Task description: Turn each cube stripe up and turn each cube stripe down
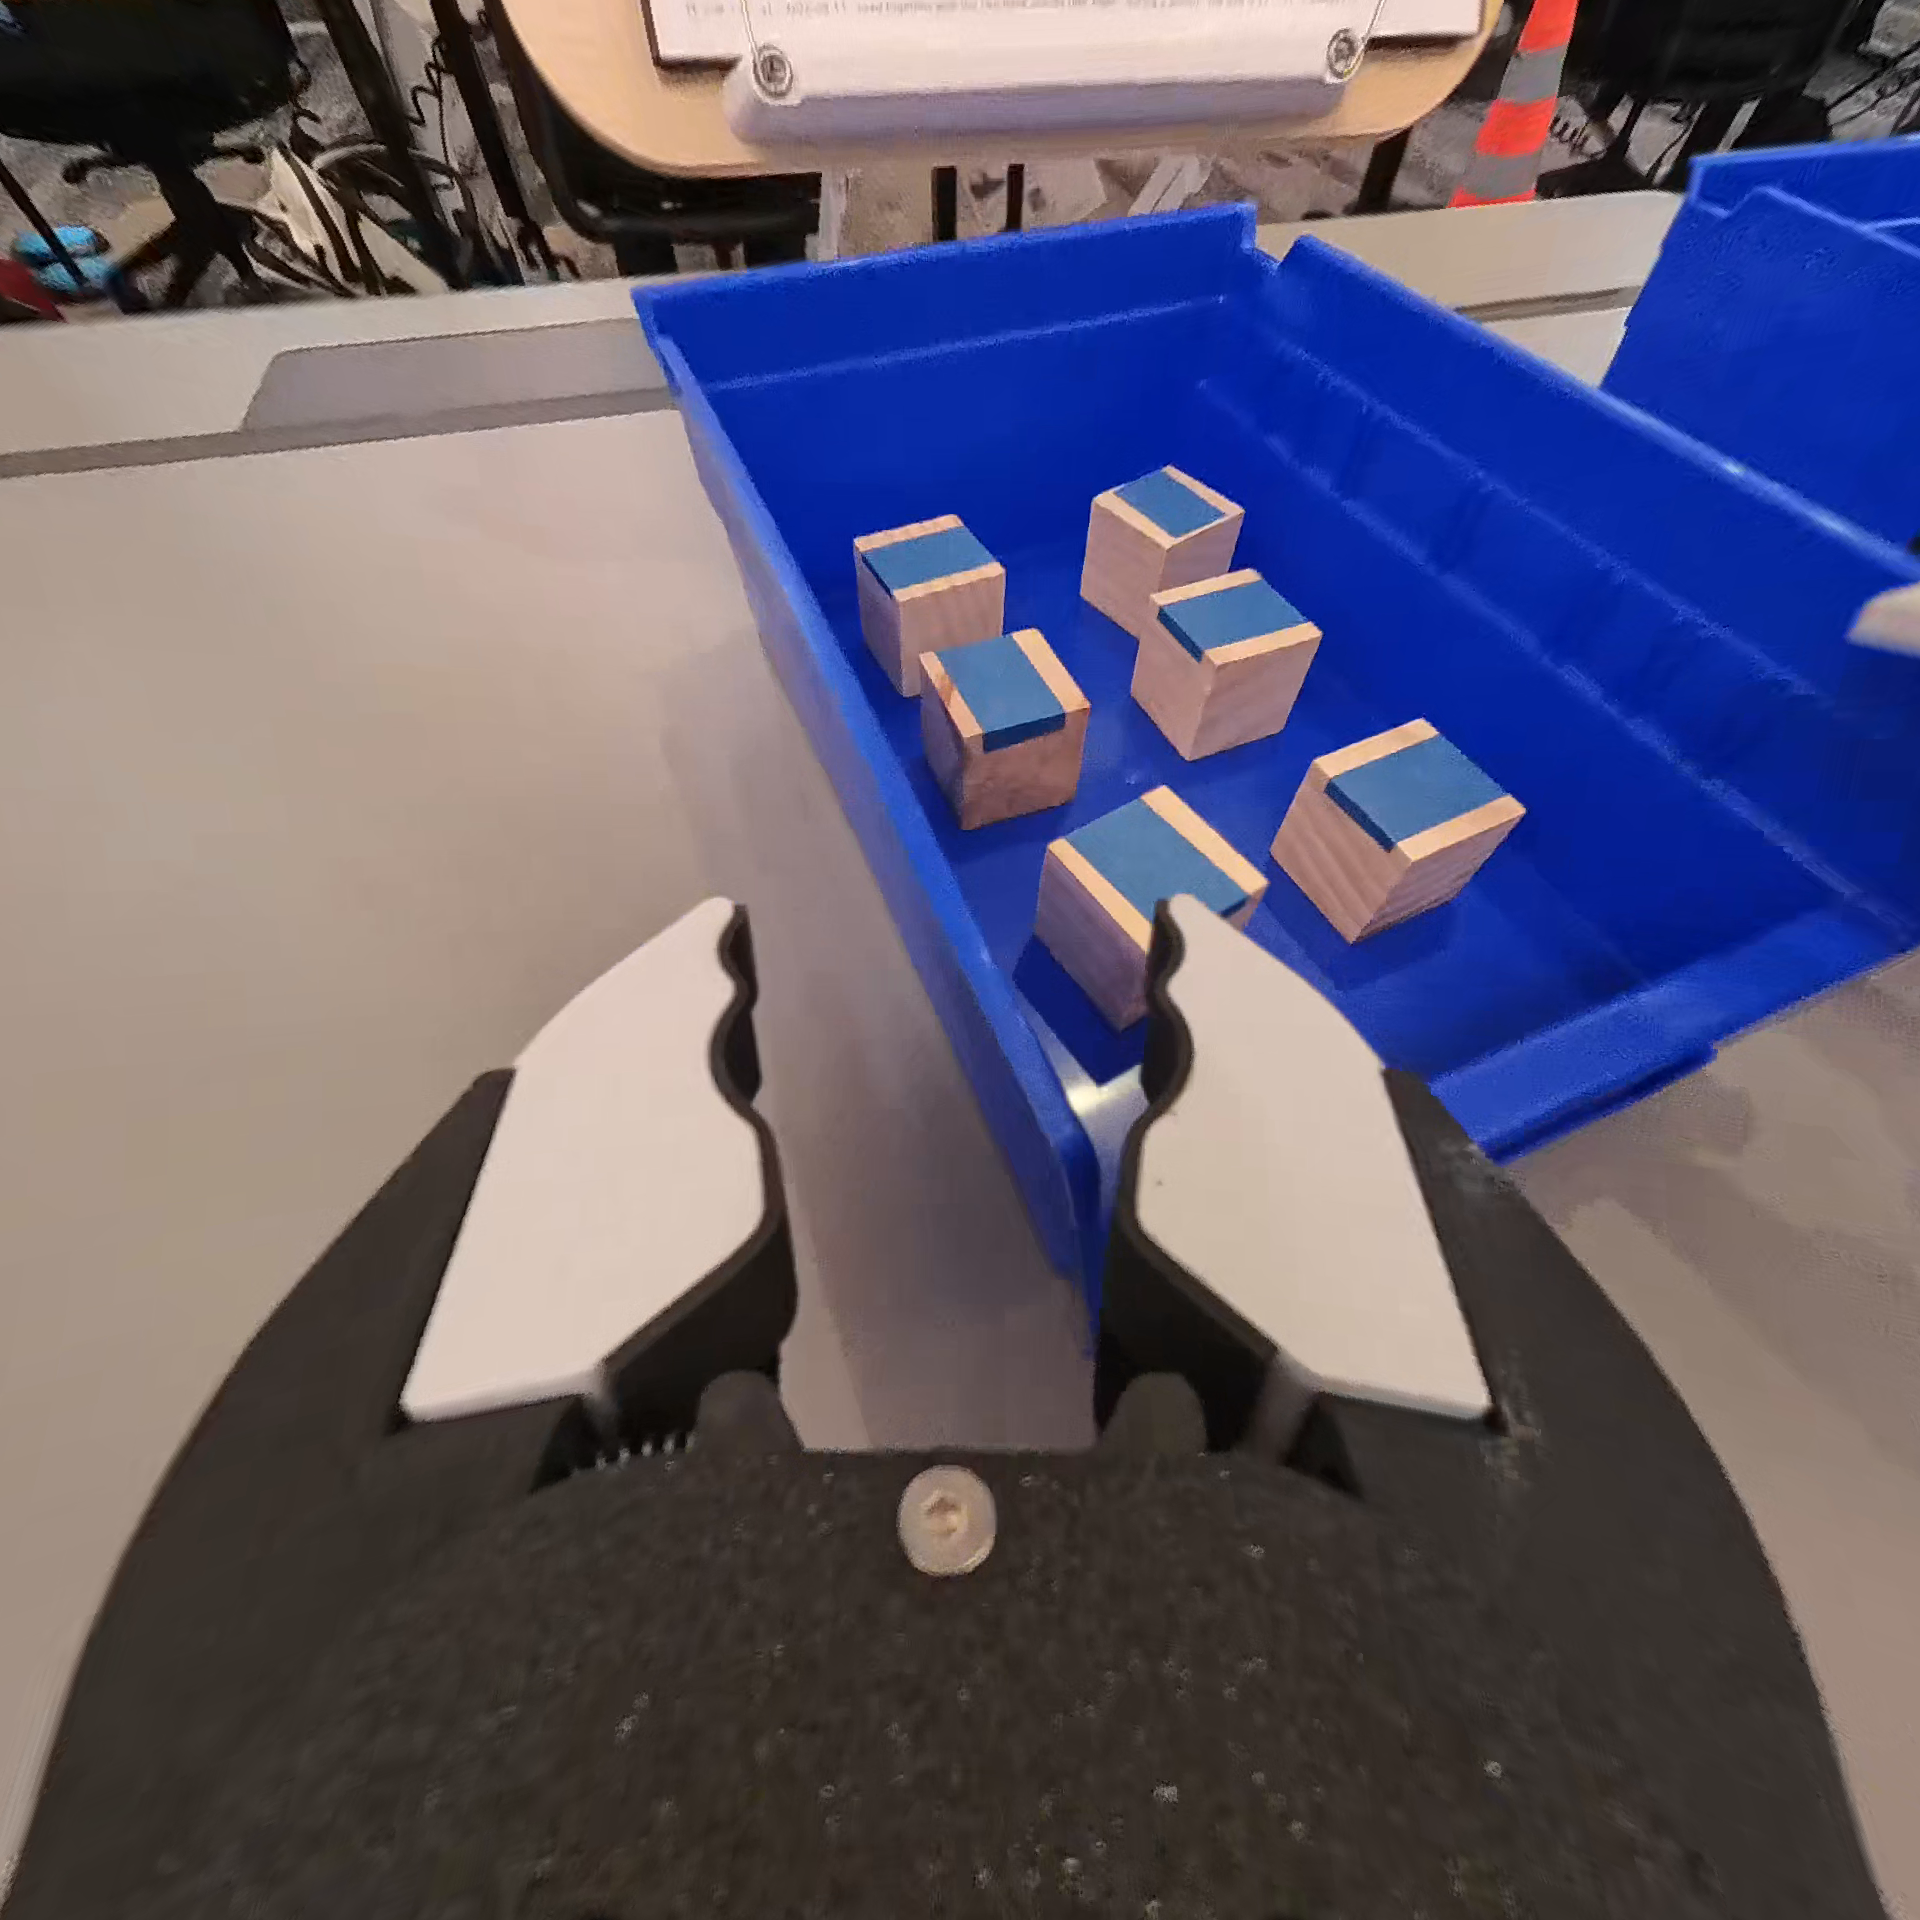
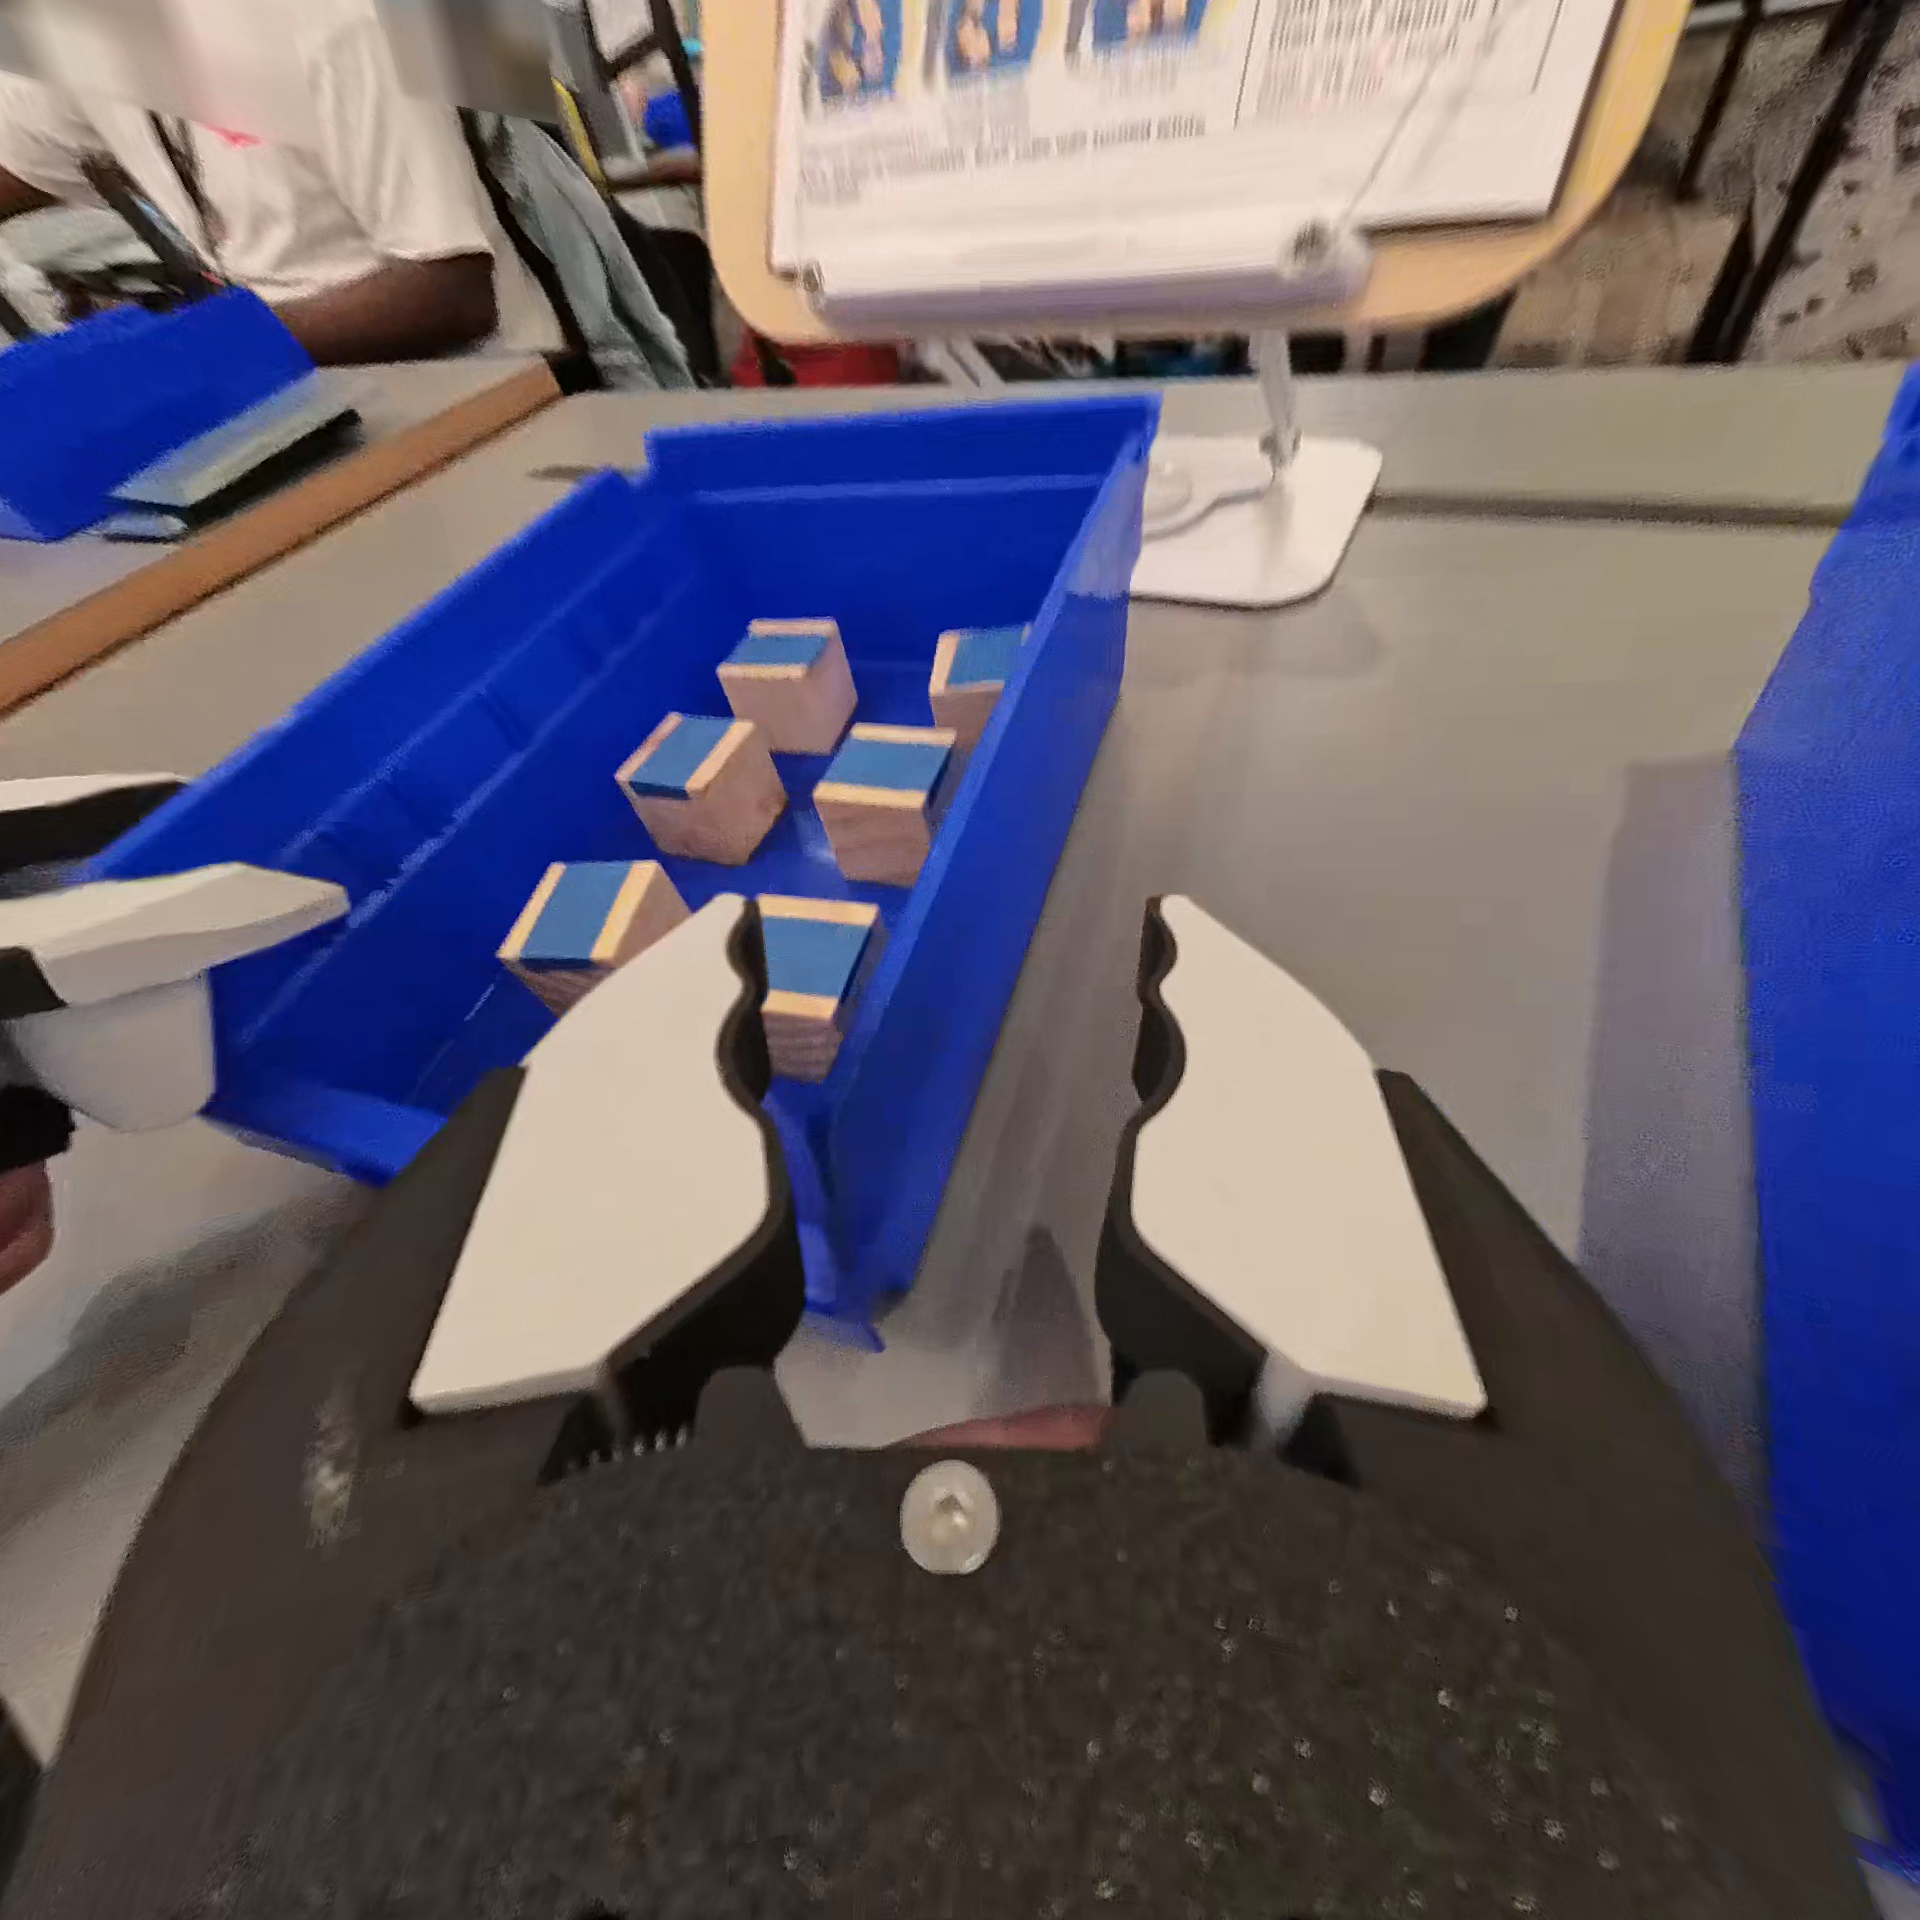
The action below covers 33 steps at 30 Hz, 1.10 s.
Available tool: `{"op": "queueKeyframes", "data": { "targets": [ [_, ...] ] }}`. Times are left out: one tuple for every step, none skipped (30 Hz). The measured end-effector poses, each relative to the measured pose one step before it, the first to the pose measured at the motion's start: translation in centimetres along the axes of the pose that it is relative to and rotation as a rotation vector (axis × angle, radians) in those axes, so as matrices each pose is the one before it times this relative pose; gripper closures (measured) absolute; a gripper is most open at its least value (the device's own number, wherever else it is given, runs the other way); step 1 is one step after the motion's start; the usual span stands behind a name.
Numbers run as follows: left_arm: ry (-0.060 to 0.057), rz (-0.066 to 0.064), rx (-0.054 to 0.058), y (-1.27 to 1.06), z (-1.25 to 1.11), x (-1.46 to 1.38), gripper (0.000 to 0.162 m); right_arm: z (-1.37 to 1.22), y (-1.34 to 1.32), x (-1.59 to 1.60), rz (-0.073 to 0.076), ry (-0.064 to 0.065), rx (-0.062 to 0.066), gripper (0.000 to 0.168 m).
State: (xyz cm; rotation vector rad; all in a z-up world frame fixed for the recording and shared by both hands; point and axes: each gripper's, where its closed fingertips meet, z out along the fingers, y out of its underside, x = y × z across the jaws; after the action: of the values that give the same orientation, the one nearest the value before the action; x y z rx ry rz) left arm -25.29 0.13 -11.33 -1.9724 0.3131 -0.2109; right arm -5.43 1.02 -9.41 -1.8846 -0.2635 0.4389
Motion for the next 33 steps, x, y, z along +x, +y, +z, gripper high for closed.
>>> {"op": "queueKeyframes", "data": {
  "targets": [
    [0.0191,-0.0264,-0.0099,0.323,0.427,0.174,0.096,0.597,0.885,-0.174,-0.0049,0.0247,-0.0224,0.102],
    [0.0366,-0.042,-0.0007,0.145,0.285,0.365,0.099,0.534,0.691,-0.154,-0.0137,0.024,-0.0137,0.104],
    [0.0366,-0.04,0.0068,-0.009,0.122,0.35,0.109,0.449,0.532,-0.137,-0.0171,0.0231,-0.0079,0.106],
    [0.0245,-0.0132,0.0018,-0.015,0.08,0.341,0.125,0.22,-0.018,-0.419,0.0049,-0.0049,0.0172,0.103],
    [-0.0158,0.0018,-0.0026,-0.039,0.04,-0.104,0.126,-0.009,-0.212,-0.24,0.0135,-0.0016,0.0209,0.115],
    [-0.0188,0.0028,-0.0015,-0.046,-0.009,-0.115,0.13,-0.018,-0.21,-0.104,0.0007,0.0076,0.015,0.13],
    [-0.0146,0.0001,-0.0026,-0.008,-0.019,-0.105,0.132,-0.003,-0.147,-0.231,-0.0098,0.0024,0.0072,0.145],
    [-0.0126,-0.0001,-0.0011,-0.018,-0.016,-0.108,0.134,0.013,-0.011,0.061,-0.0052,0.023,-0.0032,0.147],
    [-0.0171,0.0042,-0.0009,-0.048,-0.047,-0.175,0.136,-0.008,0.007,0.023,0.0037,0.0142,-0.0019,0.149],
    [-0.0277,0.0093,0.0005,-0.11,-0.089,-0.325,0.141,-0.055,0.041,0.142,0.0142,0.0189,-0.0021,0.156],
    [-0.0265,0.0211,0.0058,-0.242,-0.13,-0.249,0.145,-0.044,0.059,-0.013,0.0145,0.0117,-0.0015,0.158],
    [-0.0344,0.0203,0.0158,-0.395,-0.18,-0.354,0.149,-0.007,0.019,-0.115,0.0134,0.0183,0.0038,0.16],
    [-0.0414,0.0184,0.0385,-0.686,-0.304,-0.544,0.154,-0.018,0.045,-0.27,0.0117,0.0172,0.0019,0.161],
    [-0.0483,0.0281,0.0418,-0.841,-0.349,-0.711,0.159,0.015,0.028,-0.461,0.0093,0.0155,0.0012,0.162],
    [-0.0489,0.0371,0.0292,-0.767,-0.283,-0.858,0.161,-0.014,-0.111,-0.693,0.0119,0.0113,0.0147,0.162],
    [-0.0288,0.0148,0.0258,-0.676,-0.271,-0.928,0.161,0.019,-0.126,-0.842,0.0185,0.0115,0.02,0.163],
    [-0.0164,-0.001,0.0273,-0.591,-0.29,-1.09,0.161,0.098,-0.077,-1.047,0.0172,0.0047,0.0182,0.164],
    [-0.0255,0.006,0.022,-0.471,-0.272,-1.369,0.162,0.181,-0.064,-1.337,0.0074,-0.0055,0.0173,0.164],
    [-0.0286,0.0064,0.0141,-0.347,-0.242,-1.545,0.162,0.321,-0.063,-1.496,0.0003,-0.0055,0.013,0.165],
    [-0.0237,-0.0037,0.0147,-0.326,-0.2,-1.67,0.161,0.453,-0.057,-1.586,0.0023,-0.0078,0.0052,0.165],
    [-0.026,-0.0051,0.0099,-0.248,-0.105,-1.773,0.161,0.568,-0.127,-1.683,0.0056,-0.0115,0.0036,0.165],
    [-0.0258,0.0011,0.007,-0.205,0.018,-1.844,0.161,0.694,-0.107,-1.712,0.0047,-0.0104,0.0015,0.166],
    [-0.0204,-0.003,0.0102,-0.169,0.107,-1.864,0.161,0.791,-0.012,-1.763,0.0005,-0.0115,-0.0054,0.166],
    [-0.0162,-0.0038,0.0055,-0.022,0.247,-1.863,0.161,0.756,-0.023,-1.766,-0.0022,-0.0112,-0.003,0.166],
    [-0.0083,-0.0076,0.0022,0.128,0.314,-1.801,0.161,0.749,0.015,-1.702,-0.0093,-0.0078,-0.0055,0.166],
    [-0.0016,-0.0143,-0.0014,0.276,0.382,-1.684,0.161,0.681,0.037,-1.597,-0.0129,-0.0049,-0.0063,0.166],
    [0.0005,-0.0152,-0.0098,0.45,0.465,-1.569,0.161,0.601,0.034,-1.46,-0.0145,-0.0002,-0.0038,0.166],
    [0.003,-0.0216,-0.0079,0.503,0.491,-1.393,0.161,0.553,0.128,-1.325,-0.0159,0.0028,-0.0073,0.165],
    [0.0093,-0.0228,-0.0115,0.551,0.556,-1.13,0.161,0.544,0.254,-1.047,-0.0116,0.0133,-0.0107,0.165],
    [0.0109,-0.0175,-0.0163,0.575,0.598,-0.934,0.161,0.526,0.296,-0.84,-0.0057,0.0151,-0.0131,0.165],
    [0.0108,-0.0124,-0.0168,0.58,0.641,-0.751,0.161,0.5,0.369,-0.675,-0.0044,0.0087,-0.0177,0.165],
    [0.0178,-0.0088,-0.0221,0.631,0.679,-0.505,0.161,0.504,0.373,-0.424,0.0035,0.0113,-0.0164,0.165],
    [0.0192,-0.0015,-0.0215,0.627,0.676,-0.367,0.161,0.5,0.442,-0.276,0.0091,0.0124,-0.0182,0.165]
  ]
}}
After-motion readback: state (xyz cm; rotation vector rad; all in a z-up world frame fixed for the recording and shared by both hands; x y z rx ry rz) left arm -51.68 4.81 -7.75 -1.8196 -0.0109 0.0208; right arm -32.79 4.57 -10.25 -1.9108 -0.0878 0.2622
